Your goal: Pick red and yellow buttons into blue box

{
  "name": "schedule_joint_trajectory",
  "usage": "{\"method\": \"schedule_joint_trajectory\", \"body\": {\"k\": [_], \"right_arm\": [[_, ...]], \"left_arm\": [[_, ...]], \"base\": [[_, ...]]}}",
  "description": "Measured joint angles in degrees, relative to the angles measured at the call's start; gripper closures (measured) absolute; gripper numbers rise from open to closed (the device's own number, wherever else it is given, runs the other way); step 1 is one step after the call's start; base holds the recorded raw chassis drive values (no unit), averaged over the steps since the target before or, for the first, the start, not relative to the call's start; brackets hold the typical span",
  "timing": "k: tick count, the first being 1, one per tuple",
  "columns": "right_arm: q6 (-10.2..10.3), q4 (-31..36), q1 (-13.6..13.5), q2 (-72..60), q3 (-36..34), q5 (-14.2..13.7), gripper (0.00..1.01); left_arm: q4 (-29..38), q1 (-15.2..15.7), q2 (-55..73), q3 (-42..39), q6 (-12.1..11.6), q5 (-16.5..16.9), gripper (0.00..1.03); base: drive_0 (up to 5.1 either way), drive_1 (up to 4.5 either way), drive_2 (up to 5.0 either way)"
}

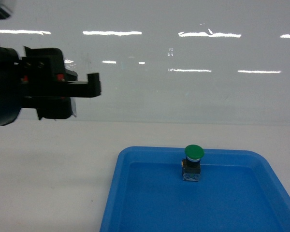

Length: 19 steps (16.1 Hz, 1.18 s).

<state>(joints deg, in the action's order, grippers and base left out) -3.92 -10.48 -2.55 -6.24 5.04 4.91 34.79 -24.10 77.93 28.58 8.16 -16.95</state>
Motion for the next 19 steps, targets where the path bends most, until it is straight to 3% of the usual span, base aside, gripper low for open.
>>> {"method": "schedule_joint_trajectory", "body": {"k": [4, 6, 8, 9, 11, 17, 19], "right_arm": [[0.0, 0.0, -0.02, 0.0, 0.0, 0.0, 0.7], [0.0, -0.02, -0.02, 0.0, 0.0, -0.02, 0.7], [0.0, -0.02, -0.02, 0.0, 0.0, 0.0, 0.7], [0.0, 0.0, -0.02, 0.0, 0.0, 0.0, 0.7], [0.0, -0.02, -0.02, 0.0, 0.0, -0.02, 0.7], [0.0, -0.02, -0.02, 0.0, 0.0, -0.02, 0.7], [0.0, -0.02, -0.02, 0.0, 0.0, -0.02, 0.7]], "left_arm": [[-1.44, 5.75, -13.77, -9.57, -6.19, 0.9, 0.71], [-2.95, 6.4, -19.74, -12.22, -8.24, 0.68, 0.71], [-4.81, 6.1, -21.97, -13.81, -8.04, 0.13, 0.71], [-3.32, 5.4, -21.49, -13.81, -7.78, -1.27, 0.71], [0.48, 5.6, -18.64, -13.31, -7.45, -0.85, 0.71], [1.01, 10.8, -18.84, -12.37, -7.15, 1.07, 0.72], [0.92, 12.15, -20.55, -12.26, -7.15, -1.22, 0.72]], "base": [[0.0, 0.0, 0.0], [0.0, 0.0, 0.0], [0.0, 0.0, 0.0], [0.0, 0.0, 0.0], [0.0, 0.0, 0.0], [0.0, 0.0, 0.0], [0.0, 0.0, 0.0]]}}
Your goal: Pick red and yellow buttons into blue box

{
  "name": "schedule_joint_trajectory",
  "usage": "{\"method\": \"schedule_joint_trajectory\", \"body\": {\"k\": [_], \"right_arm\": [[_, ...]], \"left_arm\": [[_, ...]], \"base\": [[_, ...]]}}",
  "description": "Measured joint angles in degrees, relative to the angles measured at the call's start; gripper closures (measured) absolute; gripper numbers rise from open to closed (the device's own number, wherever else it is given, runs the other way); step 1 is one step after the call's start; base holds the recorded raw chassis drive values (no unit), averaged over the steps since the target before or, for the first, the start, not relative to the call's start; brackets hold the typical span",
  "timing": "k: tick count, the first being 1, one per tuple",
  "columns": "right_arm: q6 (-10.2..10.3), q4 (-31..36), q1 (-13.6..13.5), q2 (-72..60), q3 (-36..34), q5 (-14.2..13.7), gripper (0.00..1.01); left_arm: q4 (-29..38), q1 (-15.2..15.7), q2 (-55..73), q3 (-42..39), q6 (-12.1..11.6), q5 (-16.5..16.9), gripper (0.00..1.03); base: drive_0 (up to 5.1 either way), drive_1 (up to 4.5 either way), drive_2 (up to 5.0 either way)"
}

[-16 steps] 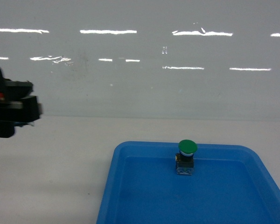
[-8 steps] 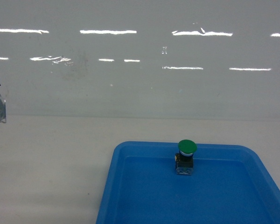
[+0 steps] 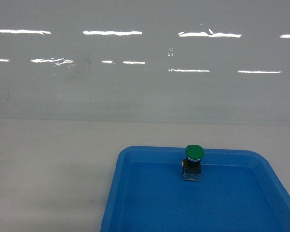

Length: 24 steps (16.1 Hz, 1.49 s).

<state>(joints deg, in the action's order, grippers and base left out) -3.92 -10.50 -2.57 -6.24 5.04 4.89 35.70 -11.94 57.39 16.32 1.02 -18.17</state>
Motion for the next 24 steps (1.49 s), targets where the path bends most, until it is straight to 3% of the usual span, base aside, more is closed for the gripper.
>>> {"method": "schedule_joint_trajectory", "body": {"k": [8, 16, 24], "right_arm": [[0.0, -0.02, 0.0, -0.02, 0.0, 0.04, 0.7], [0.0, -0.13, 0.0, 0.04, 0.0, 0.02, 0.7], [0.0, 0.26, 0.0, 0.04, 0.02, -0.13, 0.7]], "left_arm": [[0.0, 0.11, 0.0, 0.07, -0.02, -0.24, 0.72], [-0.09, 0.26, -0.11, 0.09, -0.02, -0.33, 0.72], [0.09, 0.15, 0.09, 0.31, -0.02, -0.24, 0.72]], "base": [[0.0, 0.0, 0.0], [4.8, -3.65, -0.9], [4.9, -1.79, -3.0]]}}
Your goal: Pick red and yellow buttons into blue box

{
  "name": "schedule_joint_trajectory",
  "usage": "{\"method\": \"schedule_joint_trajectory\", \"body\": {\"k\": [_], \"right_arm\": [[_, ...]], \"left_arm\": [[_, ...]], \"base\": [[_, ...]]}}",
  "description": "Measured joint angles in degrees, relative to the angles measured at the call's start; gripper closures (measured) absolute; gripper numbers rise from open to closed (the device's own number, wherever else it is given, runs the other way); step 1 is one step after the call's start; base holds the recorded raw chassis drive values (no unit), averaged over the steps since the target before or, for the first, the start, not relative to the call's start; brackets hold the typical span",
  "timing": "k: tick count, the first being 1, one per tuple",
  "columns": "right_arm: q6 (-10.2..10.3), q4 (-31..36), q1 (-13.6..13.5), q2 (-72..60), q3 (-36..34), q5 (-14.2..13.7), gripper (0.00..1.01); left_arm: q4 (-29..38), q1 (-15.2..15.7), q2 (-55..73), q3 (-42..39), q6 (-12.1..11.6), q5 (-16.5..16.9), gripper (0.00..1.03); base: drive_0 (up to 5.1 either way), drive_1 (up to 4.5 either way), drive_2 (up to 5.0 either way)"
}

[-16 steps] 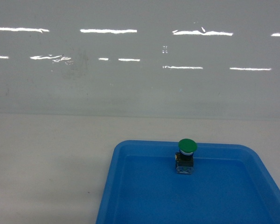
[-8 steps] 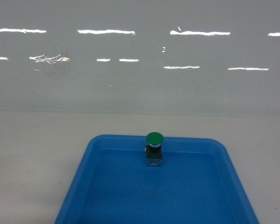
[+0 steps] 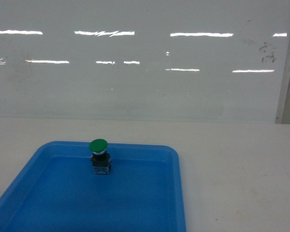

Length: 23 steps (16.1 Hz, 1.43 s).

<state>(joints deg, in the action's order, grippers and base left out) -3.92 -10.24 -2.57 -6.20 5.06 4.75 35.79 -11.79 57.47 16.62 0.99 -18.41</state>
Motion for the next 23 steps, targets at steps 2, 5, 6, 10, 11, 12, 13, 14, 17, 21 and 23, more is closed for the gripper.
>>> {"method": "schedule_joint_trajectory", "body": {"k": [2, 5, 6, 10, 11, 12, 13, 14, 17, 21, 23], "right_arm": [[0.0, -0.39, 0.0, -0.04, 0.0, -0.02, 0.7], [0.0, -0.33, 0.0, -0.04, 0.0, 0.0, 0.71], [0.0, -0.22, 0.0, -0.04, 0.0, 0.0, 0.71], [0.0, -0.35, 0.0, -0.04, 0.0, 0.0, 0.71], [0.0, -0.15, 0.0, -0.04, 0.0, 0.0, 0.71], [0.0, -0.28, 0.0, -0.04, 0.0, 0.0, 0.71], [0.0, -0.26, 0.0, -0.04, 0.0, -0.02, 0.71], [0.0, -0.24, 0.0, -0.04, 0.0, 0.0, 0.71], [0.0, -0.26, 0.0, -0.02, 0.0, 0.0, 0.71], [0.0, -0.28, 0.0, -0.02, 0.0, 0.0, 0.71], [0.0, -0.11, 0.0, -0.02, 0.0, 0.0, 0.71]], "left_arm": [[-0.2, 0.0, 0.02, 0.09, 0.0, 0.0, 0.72], [-0.15, 0.0, -0.04, 0.09, 0.0, 0.0, 0.72], [0.0, 0.0, -0.07, 0.09, 0.0, 0.0, 0.72], [-0.26, 0.0, -0.15, 0.09, 0.0, -0.02, 0.72], [-0.11, 0.0, -0.15, 0.09, 0.0, 0.0, 0.72], [-0.11, 0.0, -0.15, 0.09, 0.0, 0.0, 0.72], [-0.17, 0.0, -0.15, 0.09, 0.0, 0.0, 0.72], [0.0, 0.0, -0.17, 0.09, 0.0, 0.0, 0.72], [-0.11, 0.0, -0.15, 0.09, 0.0, 0.0, 0.72], [-0.2, -0.07, -0.13, 0.09, 0.0, 0.04, 0.72], [0.0, -0.04, -0.11, 0.09, 0.0, 0.0, 0.72]], "base": [[5.0, -2.44, -2.4], [5.0, -2.44, -2.4], [4.7, -3.69, -1.1], [4.7, -3.69, -1.1], [4.7, -3.69, -1.1], [4.7, -3.69, -1.1], [4.7, -3.69, -1.1], [4.7, -3.69, -1.1], [4.7, -3.69, -1.1], [4.8, -3.66, -1.1], [4.6, -3.99, -0.6]]}}
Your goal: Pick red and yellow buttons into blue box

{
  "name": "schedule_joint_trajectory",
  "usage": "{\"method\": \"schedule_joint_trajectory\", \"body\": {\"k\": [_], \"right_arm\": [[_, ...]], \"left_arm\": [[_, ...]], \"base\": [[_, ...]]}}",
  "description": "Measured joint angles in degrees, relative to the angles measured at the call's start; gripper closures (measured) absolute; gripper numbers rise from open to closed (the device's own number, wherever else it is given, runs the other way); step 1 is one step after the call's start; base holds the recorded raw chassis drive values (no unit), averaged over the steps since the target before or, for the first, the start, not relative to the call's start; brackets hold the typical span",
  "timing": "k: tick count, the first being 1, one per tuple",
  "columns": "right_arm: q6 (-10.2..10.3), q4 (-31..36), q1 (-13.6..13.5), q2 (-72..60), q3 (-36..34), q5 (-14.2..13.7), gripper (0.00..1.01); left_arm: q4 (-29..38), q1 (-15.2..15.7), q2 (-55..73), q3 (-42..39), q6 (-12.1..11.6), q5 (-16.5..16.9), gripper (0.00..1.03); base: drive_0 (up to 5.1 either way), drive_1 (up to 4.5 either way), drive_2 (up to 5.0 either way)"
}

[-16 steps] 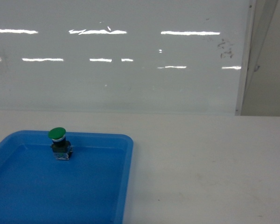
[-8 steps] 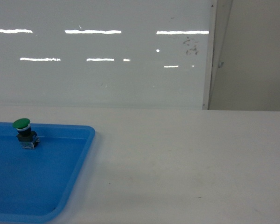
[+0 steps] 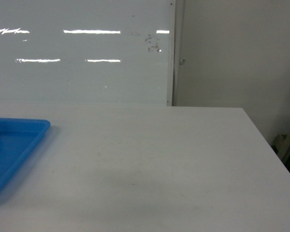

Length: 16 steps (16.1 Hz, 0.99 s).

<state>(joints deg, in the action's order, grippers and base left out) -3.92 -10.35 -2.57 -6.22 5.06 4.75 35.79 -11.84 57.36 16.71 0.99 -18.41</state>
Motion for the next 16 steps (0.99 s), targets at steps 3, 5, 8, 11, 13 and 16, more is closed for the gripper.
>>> {"method": "schedule_joint_trajectory", "body": {"k": [3, 5, 8, 11, 13, 16], "right_arm": [[0.0, -0.09, 0.0, -0.02, 0.0, 0.0, 0.71], [0.0, -0.33, 0.0, -0.04, 0.0, -0.02, 0.71], [0.0, -0.09, 0.0, 0.07, 0.0, 0.0, 0.71], [0.0, -0.13, 0.0, 0.07, 0.0, 0.0, 0.71], [0.0, -0.17, 0.0, 0.07, 0.0, 0.0, 0.71], [0.0, -0.15, 0.0, 0.07, 0.0, -0.02, 0.71]], "left_arm": [[-0.17, -0.02, 0.0, 0.0, 0.0, 0.02, 0.72], [-0.2, 0.0, 0.04, 0.0, 0.0, 0.0, 0.72], [-0.09, -0.07, -0.11, 0.0, 0.0, 0.02, 0.72], [-0.07, -0.02, -0.11, 0.0, 0.0, 0.02, 0.72], [-0.15, -0.02, 0.0, 0.0, 0.0, 0.02, 0.72], [-0.11, -0.02, 0.0, 0.0, 0.0, 0.02, 0.72]], "base": [[4.4, -4.15, -0.3], [4.2, -4.39, 0.4], [4.9, -2.9, -1.9], [5.0, -2.81, -1.9], [4.5, -4.08, -0.7], [4.4, -4.13, -0.7]]}}
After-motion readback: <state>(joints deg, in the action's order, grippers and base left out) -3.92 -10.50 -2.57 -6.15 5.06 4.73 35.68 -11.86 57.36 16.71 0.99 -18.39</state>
